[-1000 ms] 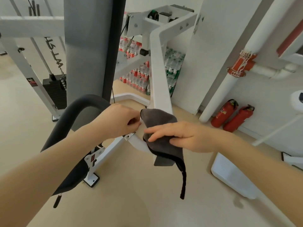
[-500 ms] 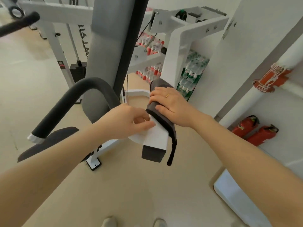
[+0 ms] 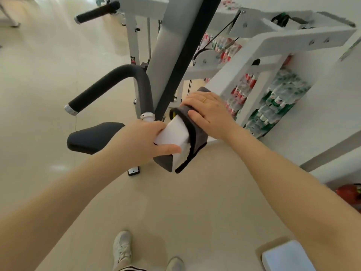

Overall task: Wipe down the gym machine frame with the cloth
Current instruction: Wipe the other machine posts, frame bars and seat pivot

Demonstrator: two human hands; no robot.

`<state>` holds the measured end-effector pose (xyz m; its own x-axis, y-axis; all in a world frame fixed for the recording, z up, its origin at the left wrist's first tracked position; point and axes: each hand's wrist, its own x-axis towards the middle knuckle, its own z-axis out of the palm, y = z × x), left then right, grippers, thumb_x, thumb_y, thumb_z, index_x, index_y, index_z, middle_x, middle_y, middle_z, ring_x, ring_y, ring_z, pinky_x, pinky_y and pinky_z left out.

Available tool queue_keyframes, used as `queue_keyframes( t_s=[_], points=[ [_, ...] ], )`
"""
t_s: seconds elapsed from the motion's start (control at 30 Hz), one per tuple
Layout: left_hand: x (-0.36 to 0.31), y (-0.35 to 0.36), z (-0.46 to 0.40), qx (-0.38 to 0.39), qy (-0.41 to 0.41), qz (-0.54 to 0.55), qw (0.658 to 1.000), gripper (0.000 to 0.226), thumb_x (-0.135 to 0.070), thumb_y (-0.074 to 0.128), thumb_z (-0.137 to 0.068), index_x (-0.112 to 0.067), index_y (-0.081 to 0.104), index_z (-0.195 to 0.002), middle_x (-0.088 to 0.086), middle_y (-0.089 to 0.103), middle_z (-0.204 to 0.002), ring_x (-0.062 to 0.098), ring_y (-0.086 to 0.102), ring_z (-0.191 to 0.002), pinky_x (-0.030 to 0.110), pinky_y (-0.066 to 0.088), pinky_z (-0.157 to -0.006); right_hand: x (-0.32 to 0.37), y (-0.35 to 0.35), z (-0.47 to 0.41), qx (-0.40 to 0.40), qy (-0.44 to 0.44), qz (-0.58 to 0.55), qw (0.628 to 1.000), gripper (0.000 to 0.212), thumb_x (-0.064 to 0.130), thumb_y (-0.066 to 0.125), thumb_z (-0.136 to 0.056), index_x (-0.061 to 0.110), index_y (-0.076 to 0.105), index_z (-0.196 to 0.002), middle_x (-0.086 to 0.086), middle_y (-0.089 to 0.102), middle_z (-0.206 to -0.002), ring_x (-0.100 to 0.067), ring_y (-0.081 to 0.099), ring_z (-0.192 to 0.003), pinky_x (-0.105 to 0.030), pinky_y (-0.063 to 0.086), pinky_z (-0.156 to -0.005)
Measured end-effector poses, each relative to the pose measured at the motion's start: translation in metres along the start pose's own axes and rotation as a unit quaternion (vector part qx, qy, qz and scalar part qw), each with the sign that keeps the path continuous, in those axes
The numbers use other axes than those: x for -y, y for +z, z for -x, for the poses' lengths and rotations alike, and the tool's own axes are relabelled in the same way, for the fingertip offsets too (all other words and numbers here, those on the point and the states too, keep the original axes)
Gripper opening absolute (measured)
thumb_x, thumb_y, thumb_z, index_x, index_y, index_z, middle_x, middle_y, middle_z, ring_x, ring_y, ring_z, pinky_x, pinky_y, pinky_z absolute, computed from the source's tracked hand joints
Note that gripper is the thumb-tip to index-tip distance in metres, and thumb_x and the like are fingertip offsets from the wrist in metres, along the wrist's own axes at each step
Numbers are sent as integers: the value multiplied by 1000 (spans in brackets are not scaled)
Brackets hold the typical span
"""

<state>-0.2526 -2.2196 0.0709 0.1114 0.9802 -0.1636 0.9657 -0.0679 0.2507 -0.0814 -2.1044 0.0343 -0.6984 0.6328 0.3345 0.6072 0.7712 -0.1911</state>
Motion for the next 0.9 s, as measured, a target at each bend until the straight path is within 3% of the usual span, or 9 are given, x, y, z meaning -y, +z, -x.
queue_keyframes(
  t_s=[0.07,0.23,0.4,0.47,0.53,0.63,0.7,0.8,0.9],
  points=[
    [-4,1,2,2,-6,26,1000,67,-58,48,-81,-21,41,-136,3,58,-116,12,49,-89,21,37,-77,-18,-4,-8,-16,38,-17,999,44,36,30,-92,14,61,-114,-3,61,-120,-22,48,-120,-34,25,-104],
    [-6,1,6,-32,0,30,999,59,-54,53,-81,-18,51,-127,5,63,-110,16,56,-90,25,44,-83,-10,5,-6,-64,138,-50,987,48,32,26,-92,17,61,-121,0,55,-131,-17,37,-131,-31,11,-112],
    [1,5,5,-60,15,54,997,52,-55,58,-77,-15,59,-109,3,62,-88,13,48,-69,24,40,-64,45,24,25,-122,59,-69,988,47,35,31,-90,16,64,-117,-1,61,-123,-19,43,-125,-32,14,-109],
    [4,4,3,-62,29,58,996,55,-59,60,-72,-12,61,-101,4,62,-81,16,53,-69,28,47,-67,59,33,36,-150,49,-92,983,45,29,31,-92,12,62,-120,-4,59,-126,-17,38,-126,-32,10,-112],
    [7,2,0,-49,40,63,996,59,-61,60,-70,-13,61,-105,3,64,-88,17,57,-77,33,50,-77,64,36,37,-157,64,-124,978,47,28,29,-93,11,60,-123,-5,56,-130,-16,32,-130,-30,5,-113],
    [8,-2,-3,-21,34,76,996,68,-61,60,-71,-21,52,-125,-2,61,-113,16,56,-101,30,47,-90,50,29,19,-162,177,-167,956,53,34,25,-93,12,50,-133,-4,45,-141,-16,19,-138,-19,-4,-112],
    [7,-3,-7,-26,33,91,995,71,-57,61,-74,-24,44,-134,-4,57,-123,14,53,-109,23,41,-90,30,22,4,-154,261,-174,937,54,33,24,-93,12,37,-142,-2,30,-151,-18,7,-143,-20,-5,-111],
    [5,-5,-16,-59,52,135,988,62,-49,58,-81,-24,43,-136,-5,58,-125,7,53,-104,17,35,-84,8,12,-15,-140,364,-212,896,50,24,32,-101,11,19,-148,-2,8,-158,-21,-5,-145,-32,-4,-115],
    [4,-12,-26,-62,65,198,976,50,-39,54,-88,-21,45,-134,-5,59,-124,3,52,-98,16,36,-85,25,7,-19,-207,456,-248,830,64,25,44,-98,8,9,-149,-6,-1,-158,-21,-1,-145,-31,4,-116]
  ],
)
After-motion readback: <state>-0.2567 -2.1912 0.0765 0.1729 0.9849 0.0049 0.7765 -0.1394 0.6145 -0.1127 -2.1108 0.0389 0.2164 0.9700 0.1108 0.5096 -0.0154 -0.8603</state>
